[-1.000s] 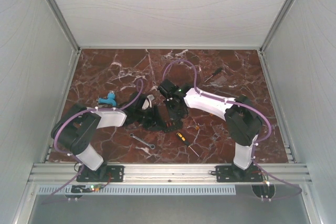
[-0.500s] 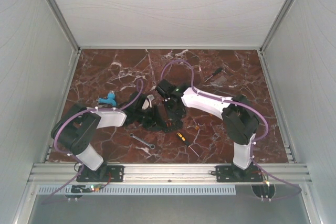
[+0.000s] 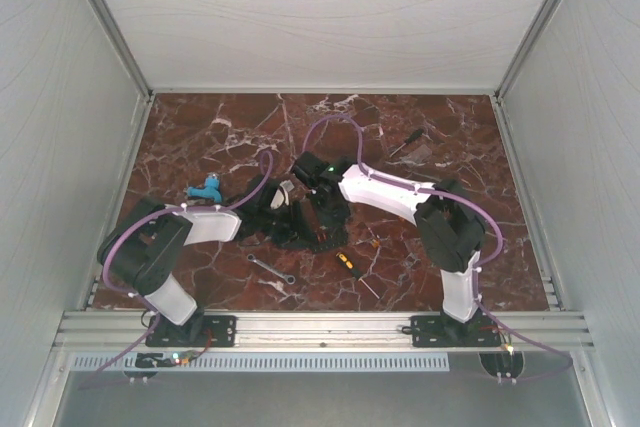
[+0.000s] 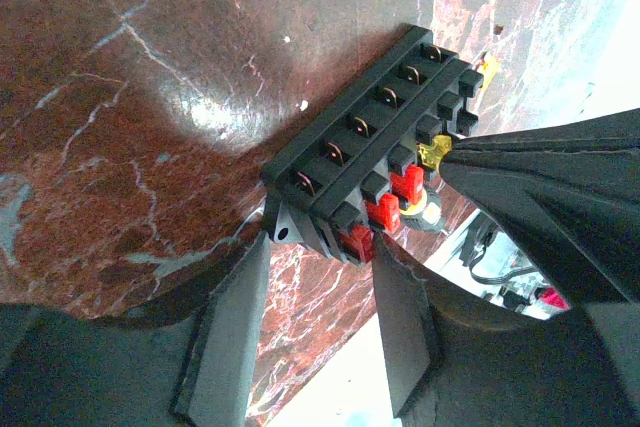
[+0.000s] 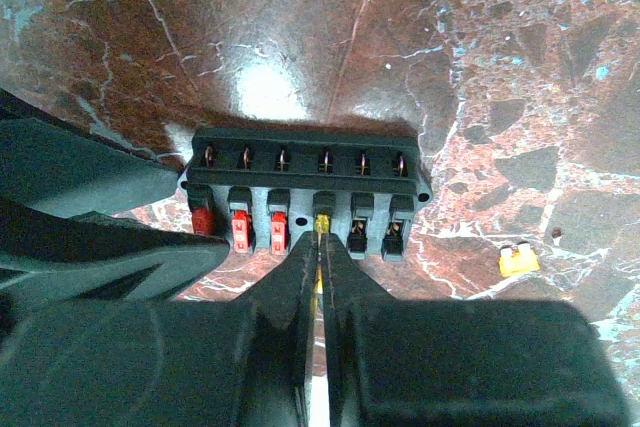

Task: Snap on the fuse box
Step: Adjust the fuse in the fuse box base.

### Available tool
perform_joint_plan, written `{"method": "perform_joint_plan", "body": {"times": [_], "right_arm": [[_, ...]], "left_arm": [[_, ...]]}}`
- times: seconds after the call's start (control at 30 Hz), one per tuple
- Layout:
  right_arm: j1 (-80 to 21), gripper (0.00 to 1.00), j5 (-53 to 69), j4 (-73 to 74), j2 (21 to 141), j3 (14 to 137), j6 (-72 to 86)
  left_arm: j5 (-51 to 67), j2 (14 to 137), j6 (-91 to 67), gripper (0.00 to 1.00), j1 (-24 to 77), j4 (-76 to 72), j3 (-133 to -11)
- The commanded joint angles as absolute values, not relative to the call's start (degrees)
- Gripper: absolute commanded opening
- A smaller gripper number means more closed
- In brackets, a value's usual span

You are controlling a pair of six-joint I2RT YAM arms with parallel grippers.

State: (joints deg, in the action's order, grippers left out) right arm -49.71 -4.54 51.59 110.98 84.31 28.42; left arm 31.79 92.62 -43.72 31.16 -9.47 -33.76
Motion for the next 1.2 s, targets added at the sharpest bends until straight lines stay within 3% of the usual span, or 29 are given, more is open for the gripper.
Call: {"method": "perform_joint_plan", "body": {"times": [0.0,1.17], "right_arm": [[-50.61,0.00,-5.48,55.49,115.37,84.29,28.56],[-51.33,0.00,-7.99,50.24,122.94,75.97,26.80]], "left_arm": [[31.49,92.73,-43.56,0.45,31.11,-8.81,-33.40],[31.32,92.89,-43.68,0.45,31.11,-8.96,-33.13]]}}
